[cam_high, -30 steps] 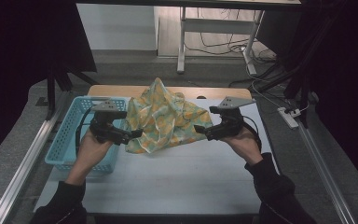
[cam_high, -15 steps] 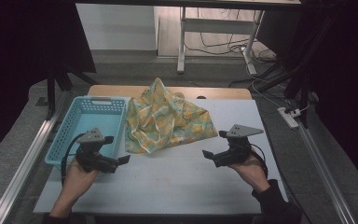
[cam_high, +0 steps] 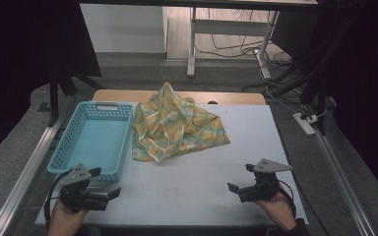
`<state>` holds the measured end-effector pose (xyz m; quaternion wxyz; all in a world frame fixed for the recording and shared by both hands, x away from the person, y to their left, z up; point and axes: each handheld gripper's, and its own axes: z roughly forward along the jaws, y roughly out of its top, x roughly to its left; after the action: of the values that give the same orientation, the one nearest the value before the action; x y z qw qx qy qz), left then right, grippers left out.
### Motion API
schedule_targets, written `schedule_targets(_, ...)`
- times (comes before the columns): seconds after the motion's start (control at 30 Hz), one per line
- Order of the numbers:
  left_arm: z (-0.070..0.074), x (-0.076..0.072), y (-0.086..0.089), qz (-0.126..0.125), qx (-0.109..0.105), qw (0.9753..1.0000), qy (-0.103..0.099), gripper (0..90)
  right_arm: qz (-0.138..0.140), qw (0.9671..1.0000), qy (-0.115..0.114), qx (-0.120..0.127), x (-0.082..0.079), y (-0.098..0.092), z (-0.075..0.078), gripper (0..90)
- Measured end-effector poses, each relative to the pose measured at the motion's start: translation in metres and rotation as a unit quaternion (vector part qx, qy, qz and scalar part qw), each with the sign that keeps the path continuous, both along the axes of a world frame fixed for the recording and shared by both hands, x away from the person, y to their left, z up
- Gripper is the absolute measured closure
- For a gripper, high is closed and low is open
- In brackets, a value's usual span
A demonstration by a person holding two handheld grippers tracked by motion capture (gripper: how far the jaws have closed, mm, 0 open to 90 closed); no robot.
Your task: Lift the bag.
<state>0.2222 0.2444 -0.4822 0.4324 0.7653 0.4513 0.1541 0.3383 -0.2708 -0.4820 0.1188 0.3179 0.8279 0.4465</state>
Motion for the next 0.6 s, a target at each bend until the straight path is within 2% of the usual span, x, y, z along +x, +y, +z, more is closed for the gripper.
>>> schedule_targets(0.1, -0.006, -0.011, 0.002, 0.008, 0.003, 0.9999, 0.005, 0.0, -0.012, 0.9999, 0.001, 0.002, -0.011, -0.009, -0.005, 0.0)
schedule_targets(0.27, -0.017, -0.024, 0.005, 0.024, 0.023, 0.9994, 0.009, 0.0, -0.029, 0.9995, -0.001, -0.012, -0.029, -0.022, -0.010, 0.0)
schedule_targets(0.33, -0.022, -0.027, 0.007, 0.030, 0.031, 0.9989, 0.015, 0.0, -0.037, 0.9992, -0.001, -0.017, -0.036, -0.027, -0.013, 0.0)
schedule_targets(0.43, -0.030, -0.029, 0.007, 0.035, 0.055, 0.9975, 0.027, 0.0, -0.047, 0.9986, 0.006, -0.023, -0.045, -0.035, -0.017, 0.0)
schedule_targets(0.5, -0.034, -0.029, 0.007, 0.039, 0.069, 0.9962, 0.037, 0.0, -0.059, 0.9981, 0.003, -0.018, -0.049, -0.039, -0.016, 0.0)
schedule_targets(0.6, -0.034, -0.030, 0.009, 0.047, 0.069, 0.9957, 0.039, 0.0, -0.065, 0.9977, 0.006, -0.019, -0.054, -0.043, -0.015, 0.0)
